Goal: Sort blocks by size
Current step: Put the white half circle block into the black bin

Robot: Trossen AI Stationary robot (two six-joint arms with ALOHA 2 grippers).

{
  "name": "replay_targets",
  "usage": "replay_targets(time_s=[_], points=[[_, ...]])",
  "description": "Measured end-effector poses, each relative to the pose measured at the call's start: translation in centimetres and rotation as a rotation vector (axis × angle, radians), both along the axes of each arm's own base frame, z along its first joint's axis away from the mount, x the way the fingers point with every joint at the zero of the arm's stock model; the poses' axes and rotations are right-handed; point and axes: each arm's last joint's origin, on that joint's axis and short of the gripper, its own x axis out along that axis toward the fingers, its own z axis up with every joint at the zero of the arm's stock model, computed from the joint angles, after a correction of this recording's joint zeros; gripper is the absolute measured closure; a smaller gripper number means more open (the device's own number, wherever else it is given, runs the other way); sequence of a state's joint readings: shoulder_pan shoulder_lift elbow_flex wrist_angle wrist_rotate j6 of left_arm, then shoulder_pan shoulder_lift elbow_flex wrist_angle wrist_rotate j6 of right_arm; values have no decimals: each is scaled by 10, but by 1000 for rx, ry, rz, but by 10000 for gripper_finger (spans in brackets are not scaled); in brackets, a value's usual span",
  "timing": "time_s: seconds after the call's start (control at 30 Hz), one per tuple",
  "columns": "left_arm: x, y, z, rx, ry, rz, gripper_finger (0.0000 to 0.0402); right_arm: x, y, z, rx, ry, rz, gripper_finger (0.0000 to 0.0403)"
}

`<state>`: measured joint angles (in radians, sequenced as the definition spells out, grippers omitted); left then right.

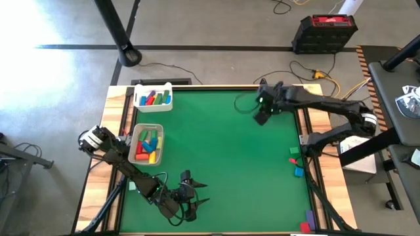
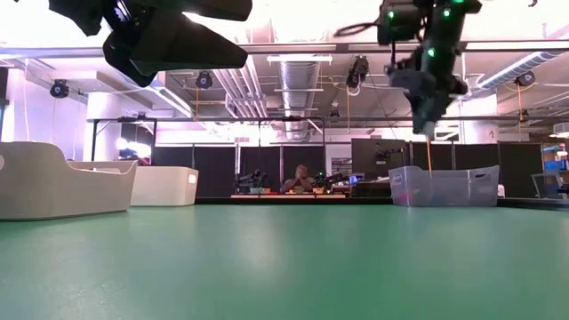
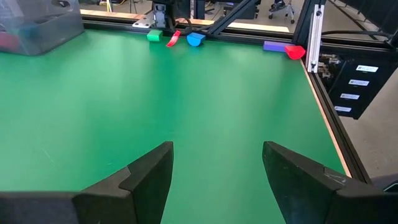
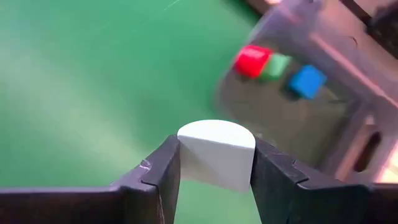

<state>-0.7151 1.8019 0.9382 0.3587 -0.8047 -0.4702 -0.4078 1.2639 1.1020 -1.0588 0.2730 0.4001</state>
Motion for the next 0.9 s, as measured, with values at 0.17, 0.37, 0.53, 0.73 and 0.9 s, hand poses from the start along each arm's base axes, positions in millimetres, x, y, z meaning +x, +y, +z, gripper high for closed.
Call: replay_targets(time_s=[0.17,0.37,0.53,0.73,0.9], points=[[0,0,0,1,0,0,169,-14,-37,13,-28,-32,-160,246],[0,0,0,1,0,-1,169,-41,-85,-15,34,29,-380,251],[0,0,0,1,1,-1,169,-54,-119,-46,71,11,-477,253],[0,0,0,4,5,-1,169,-57,-149,-73,95,-10,-525,241],[0,0,-1,7,7,-1,169,-62,-164,-87,92,-26,-596,250]])
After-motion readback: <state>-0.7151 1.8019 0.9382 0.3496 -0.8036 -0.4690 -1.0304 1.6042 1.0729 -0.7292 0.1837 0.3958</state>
